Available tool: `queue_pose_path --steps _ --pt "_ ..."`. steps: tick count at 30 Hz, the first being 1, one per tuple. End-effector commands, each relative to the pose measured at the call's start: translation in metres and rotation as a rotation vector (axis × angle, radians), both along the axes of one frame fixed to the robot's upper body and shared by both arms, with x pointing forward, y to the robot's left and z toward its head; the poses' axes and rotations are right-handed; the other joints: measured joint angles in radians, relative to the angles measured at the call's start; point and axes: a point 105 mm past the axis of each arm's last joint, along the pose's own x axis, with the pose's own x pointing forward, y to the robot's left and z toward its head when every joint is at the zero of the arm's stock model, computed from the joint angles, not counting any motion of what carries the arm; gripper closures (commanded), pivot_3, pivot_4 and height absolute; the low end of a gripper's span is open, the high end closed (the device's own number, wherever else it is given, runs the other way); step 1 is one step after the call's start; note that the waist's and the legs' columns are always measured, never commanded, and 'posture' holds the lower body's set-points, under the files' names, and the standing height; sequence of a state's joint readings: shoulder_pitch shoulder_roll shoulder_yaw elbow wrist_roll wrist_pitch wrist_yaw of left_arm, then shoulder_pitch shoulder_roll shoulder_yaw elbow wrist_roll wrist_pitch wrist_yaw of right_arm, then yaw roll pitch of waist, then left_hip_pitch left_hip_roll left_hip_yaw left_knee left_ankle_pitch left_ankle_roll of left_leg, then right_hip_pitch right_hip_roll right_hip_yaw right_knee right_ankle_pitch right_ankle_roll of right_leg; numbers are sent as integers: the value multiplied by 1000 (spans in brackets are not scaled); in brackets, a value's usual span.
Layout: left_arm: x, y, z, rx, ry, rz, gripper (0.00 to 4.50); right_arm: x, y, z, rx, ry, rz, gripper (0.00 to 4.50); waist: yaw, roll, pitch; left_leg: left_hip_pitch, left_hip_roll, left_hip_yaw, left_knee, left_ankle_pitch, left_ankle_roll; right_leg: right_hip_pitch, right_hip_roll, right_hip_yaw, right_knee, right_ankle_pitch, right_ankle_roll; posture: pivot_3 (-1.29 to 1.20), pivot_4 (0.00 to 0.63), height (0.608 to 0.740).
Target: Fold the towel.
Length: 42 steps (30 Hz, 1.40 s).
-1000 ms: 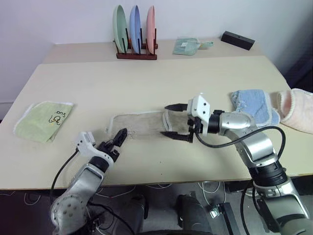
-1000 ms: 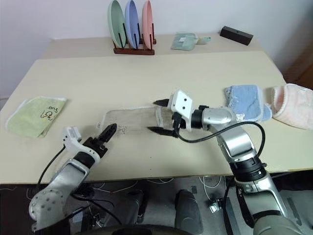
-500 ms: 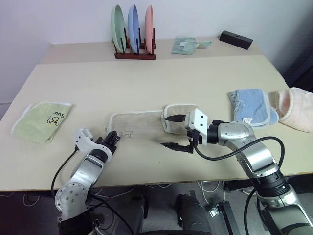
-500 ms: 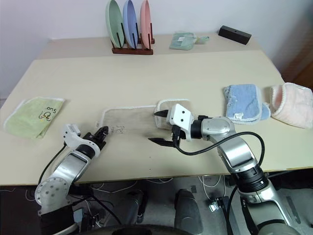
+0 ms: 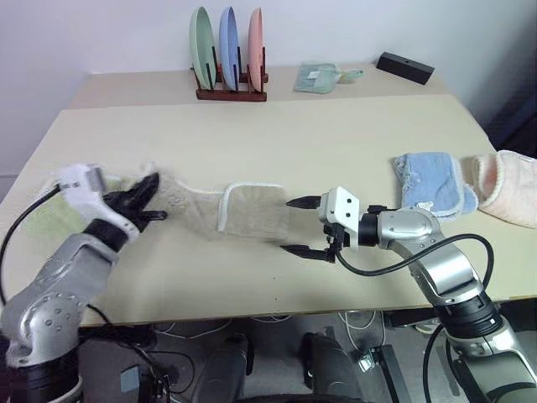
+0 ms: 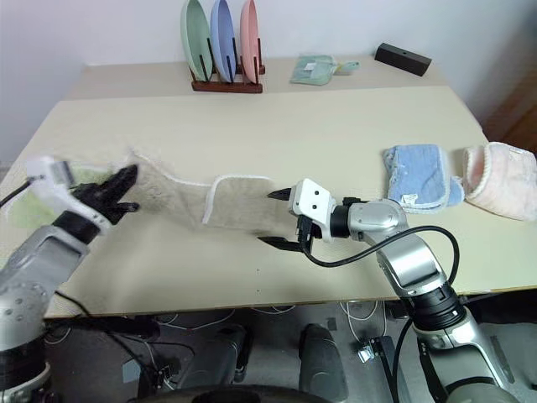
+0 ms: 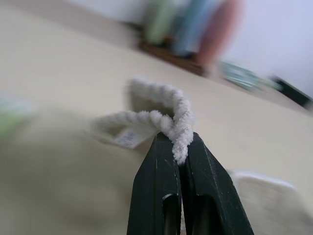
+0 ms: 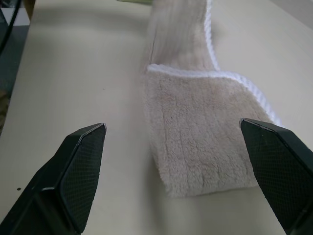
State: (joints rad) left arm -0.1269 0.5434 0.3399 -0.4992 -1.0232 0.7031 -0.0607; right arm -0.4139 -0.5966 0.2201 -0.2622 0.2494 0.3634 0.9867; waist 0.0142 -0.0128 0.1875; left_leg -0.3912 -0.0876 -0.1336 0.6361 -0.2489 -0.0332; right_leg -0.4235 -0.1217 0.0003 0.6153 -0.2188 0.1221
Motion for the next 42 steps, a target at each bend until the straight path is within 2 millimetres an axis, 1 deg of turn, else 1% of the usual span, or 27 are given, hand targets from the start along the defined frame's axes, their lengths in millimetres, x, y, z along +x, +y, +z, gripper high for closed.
queue_pose_path --steps 1,3,5,7,9,11,14,17,18,19,20,22,23,24,26,27,28,29,30,31,32,33,34,37,39,40,42 --pt "-7 -65 7 125 -60 -277 4489 1 2 9 14 -47 2 0 -1 0 0 0 0 0 0 0 0 0 0 0 0 0 0 0 150 740" --pt "-6 -88 -2 154 -42 -367 4489 1 1 9 11 -50 -5 0 -5 0 0 0 0 1 0 0 0 0 0 0 0 0 0 0 150 740" --pt "-7 -107 -12 173 -21 -439 4489 2 1 9 8 -55 -13 0 -11 0 0 1 0 1 -2 0 0 -1 0 1 0 0 0 0 150 740" --pt "-7 -121 -25 225 13 -491 4489 2 0 9 6 -59 -22 0 -11 0 0 1 0 1 -3 0 0 -1 1 1 0 0 1 0 150 740" --pt "-6 -128 -40 265 53 -515 4489 1 0 8 4 -63 -30 0 -11 0 0 1 1 1 -4 0 0 -1 1 1 0 0 1 0 150 740" --pt "-5 -130 -50 267 83 -521 4489 1 -1 8 0 -66 -37 0 -9 0 0 1 1 1 -4 0 0 -1 1 1 0 0 1 0 150 740" --pt "-6 -130 -52 260 88 -526 4489 0 -3 8 -3 -67 -42 0 -5 0 0 1 1 1 -3 0 0 -1 1 1 0 0 1 0 150 740" --pt "-11 -126 -49 239 80 -546 3567 2 -4 7 -11 -70 -50 0 -5 0 0 1 1 0 -3 0 0 -1 1 1 0 0 1 0 150 740" --pt "-14 -125 -46 227 73 -555 3004 3 -4 7 -15 -72 -53 0 -5 0 0 1 1 0 -3 0 0 -1 1 1 0 0 1 0 150 740" --pt "-18 -123 -43 201 71 -570 2620 4 -4 6 -21 -75 -57 0 -5 0 0 1 1 0 -3 0 0 -1 1 1 0 0 1 0 150 740" --pt "-24 -121 -37 168 58 -591 2112 5 -5 6 -25 -80 -65 0 -6 0 0 1 1 0 -3 0 0 -1 1 1 0 0 1 0 150 740" --pt "-33 -110 -28 126 30 -594 2112 10 -7 6 -31 -89 -90 0 -8 0 0 1 2 -1 -3 0 0 -2 1 1 0 0 1 0 150 740" --pt "-34 -102 -25 96 30 -570 2112 13 -8 6 -29 -95 -104 0 -8 0 0 1 2 -1 -3 0 0 -2 1 1 0 0 1 0 150 740" --pt "-34 -93 -22 66 30 -539 2080 16 -9 7 -29 -104 -117 260 -8 0 0 1 2 -1 -3 0 0 -2 1 1 0 0 1 0 150 740" --pt "-32 -73 -19 18 26 -449 2708 23 -11 9 -23 -118 -151 790 -8 0 0 1 5 -2 -3 0 0 -2 1 1 0 0 1 0 150 740" --pt "-30 -64 -18 13 16 -395 2971 27 -12 11 -11 -123 -167 1290 -7 0 0 1 5 -2 -3 0 0 -2 1 1 0 0 0 0 150 740" --pt "-27 -56 -17 24 9 -340 3364 31 -11 14 5 -127 -181 1723 -7 0 0 1 5 -1 -3 0 0 -2 1 1 0 0 0 0 150 740" --pt "-25 -51 -17 33 4 -306 3906 33 -11 16 16 -129 -188 2292 -5 0 0 1 5 -1 -3 0 0 -2 1 1 0 1 0 0 150 740" --pt "-18 -42 -19 59 9 -227 4448 35 -8 20 53 -126 -195 2817 -3 0 0 1 5 -1 -3 0 0 -2 1 1 0 1 0 0 150 740" --pt "-9 -34 -23 93 22 -151 4500 37 -4 25 94 -119 -197 3160 -1 0 0 1 5 0 -3 0 0 -2 1 1 0 1 0 0 150 740" --pt "-2 -28 -26 129 35 -101 4500 38 0 29 124 -114 -198 3756 -1 0 0 1 5 0 -3 0 0 -1 1 1 0 1 0 0 150 740" --pt "4 -28 -30 187 38 -78 4500 40 6 32 154 -108 -201 4229 -1 0 0 1 5 1 -3 1 -1 -1 1 1 0 1 0 0 150 740" --pt "8 -32 -32 229 33 -79 4500 42 13 34 178 -98 -202 4454 -2 0 0 1 3 1 -3 1 -1 -1 2 1 0 1 -1 0 150 740" --pt "19 -48 -44 304 40 -110 4500 46 37 31 239 -31 -190 4454 -3 0 0 1 2 1 -3 1 -2 -1 2 1 0 1 -1 0 150 740" --pt "24 -55 -50 335 40 -123 4500 49 47 25 251 11 -193 4454 -4 0 0 1 2 0 -4 2 -2 -2 2 1 0 2 -1 0 150 740" --pt "26 -57 -53 338 48 -123 4500 50 51 20 247 29 -197 4454 -5 0 0 1 2 0 -4 2 -3 -2 2 1 0 2 -1 0 150 740" --pt "30 -63 -71 348 98 -134 4500 59 57 -8 201 105 -265 4454 -8 1 0 1 2 0 -4 2 -3 -3 2 1 0 2 -1 0 150 740"
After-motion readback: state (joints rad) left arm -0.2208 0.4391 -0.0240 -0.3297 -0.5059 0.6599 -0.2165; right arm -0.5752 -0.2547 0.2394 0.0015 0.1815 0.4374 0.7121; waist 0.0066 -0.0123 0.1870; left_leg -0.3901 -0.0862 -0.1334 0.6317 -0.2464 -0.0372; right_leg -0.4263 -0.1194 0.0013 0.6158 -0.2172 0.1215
